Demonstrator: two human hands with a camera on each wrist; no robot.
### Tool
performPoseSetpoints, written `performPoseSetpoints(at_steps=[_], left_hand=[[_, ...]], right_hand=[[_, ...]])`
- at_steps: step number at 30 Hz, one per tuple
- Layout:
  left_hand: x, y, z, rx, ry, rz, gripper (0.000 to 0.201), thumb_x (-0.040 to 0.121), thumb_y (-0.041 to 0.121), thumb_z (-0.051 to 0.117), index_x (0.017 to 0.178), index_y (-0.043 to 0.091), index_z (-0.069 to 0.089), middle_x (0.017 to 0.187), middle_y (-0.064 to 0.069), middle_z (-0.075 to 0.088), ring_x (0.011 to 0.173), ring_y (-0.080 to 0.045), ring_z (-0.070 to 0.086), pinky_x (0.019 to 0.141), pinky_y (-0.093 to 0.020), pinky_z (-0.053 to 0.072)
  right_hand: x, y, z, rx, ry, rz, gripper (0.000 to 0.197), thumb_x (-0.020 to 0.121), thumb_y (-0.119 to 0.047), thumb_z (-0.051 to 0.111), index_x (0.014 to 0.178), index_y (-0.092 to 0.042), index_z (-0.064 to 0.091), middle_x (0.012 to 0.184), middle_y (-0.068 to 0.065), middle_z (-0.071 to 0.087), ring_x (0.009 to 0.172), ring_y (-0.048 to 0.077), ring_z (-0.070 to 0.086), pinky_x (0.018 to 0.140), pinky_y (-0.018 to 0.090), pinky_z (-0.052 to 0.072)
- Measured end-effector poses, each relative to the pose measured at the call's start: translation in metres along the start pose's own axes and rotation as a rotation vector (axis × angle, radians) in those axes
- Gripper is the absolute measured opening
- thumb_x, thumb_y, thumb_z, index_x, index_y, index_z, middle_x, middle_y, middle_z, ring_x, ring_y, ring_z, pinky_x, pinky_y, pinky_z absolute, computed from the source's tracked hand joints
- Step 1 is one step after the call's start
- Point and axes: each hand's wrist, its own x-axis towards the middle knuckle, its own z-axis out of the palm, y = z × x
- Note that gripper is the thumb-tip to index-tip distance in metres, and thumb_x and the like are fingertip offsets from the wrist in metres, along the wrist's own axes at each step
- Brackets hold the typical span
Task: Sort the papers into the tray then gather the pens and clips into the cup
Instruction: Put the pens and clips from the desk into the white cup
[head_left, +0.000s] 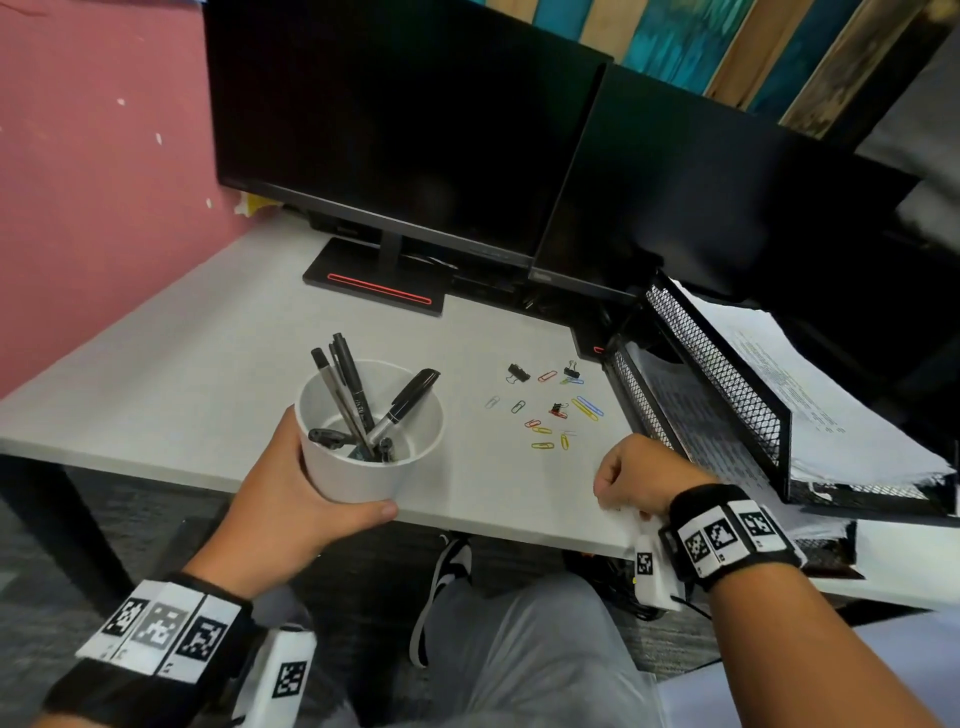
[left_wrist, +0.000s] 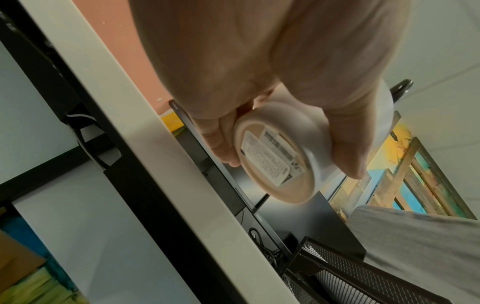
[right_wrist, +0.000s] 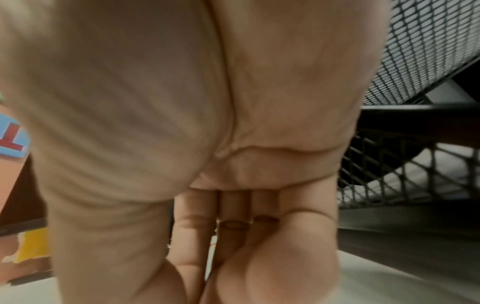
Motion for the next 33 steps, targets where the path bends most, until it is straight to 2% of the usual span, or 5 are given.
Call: performPoseSetpoints(at_steps=[11,20,24,28,33], left_hand=[[0.001,-0.001,-0.003,-0.017,0.014,0.006,0.095,0.053,0.018,0.105,0.135,0.026,0.059,0.12,0.008,0.074,0.11,0.0,0.069,0.081,-0.01,0.051],[0.002,-0.002,-0.006,-0.014,0.01,0.011,0.095,0.053,0.024,0.106,0.136,0.025,0.06,0.122,0.008,0.074,0.112,-0.006,0.07,0.088,-0.025,0.053],[0.002,-0.002,-0.006,-0.002,-0.001,0.007,0.095,0.053,0.026,0.106,0.136,0.026,0.06,0.122,0.007,0.074,0.113,-0.008,0.07,0.088,-0.028,0.054],[0.0,0.001,-0.003,0.003,-0.007,0.008,0.096,0.052,0.026,0.105,0.136,0.027,0.059,0.122,0.008,0.073,0.112,-0.005,0.069,0.085,-0.024,0.052],[-0.002,0.002,-0.003,-0.017,-0.004,0.009,0.101,0.047,0.035,0.107,0.135,0.03,0.057,0.121,0.009,0.073,0.11,-0.002,0.069,0.085,-0.024,0.052]], right_hand=[[0.0,-0.004,0.009,0.006,0.058,-0.068,0.025,0.071,-0.008,0.085,0.086,-0.021,0.07,0.09,-0.002,0.074,0.084,0.017,0.071,0.075,0.031,0.059],[0.004,0.013,-0.01,0.393,0.21,-0.02,0.021,0.096,0.005,0.058,0.082,-0.008,0.067,0.067,0.01,0.065,0.055,0.018,0.064,0.054,0.03,0.058],[0.007,0.012,-0.021,0.244,0.276,0.038,0.035,0.098,0.003,0.042,0.073,-0.01,0.061,0.041,-0.003,0.05,0.038,0.017,0.045,0.044,0.019,0.035],[0.008,0.006,-0.02,-0.021,0.146,0.019,0.027,0.103,-0.007,0.045,0.08,-0.015,0.055,0.09,0.005,0.06,0.076,0.019,0.053,0.054,0.023,0.035],[0.011,0.014,-0.007,-0.2,0.065,-0.01,0.027,0.091,0.001,0.06,0.101,-0.024,0.066,0.107,-0.006,0.066,0.096,0.015,0.064,0.068,0.019,0.046]])
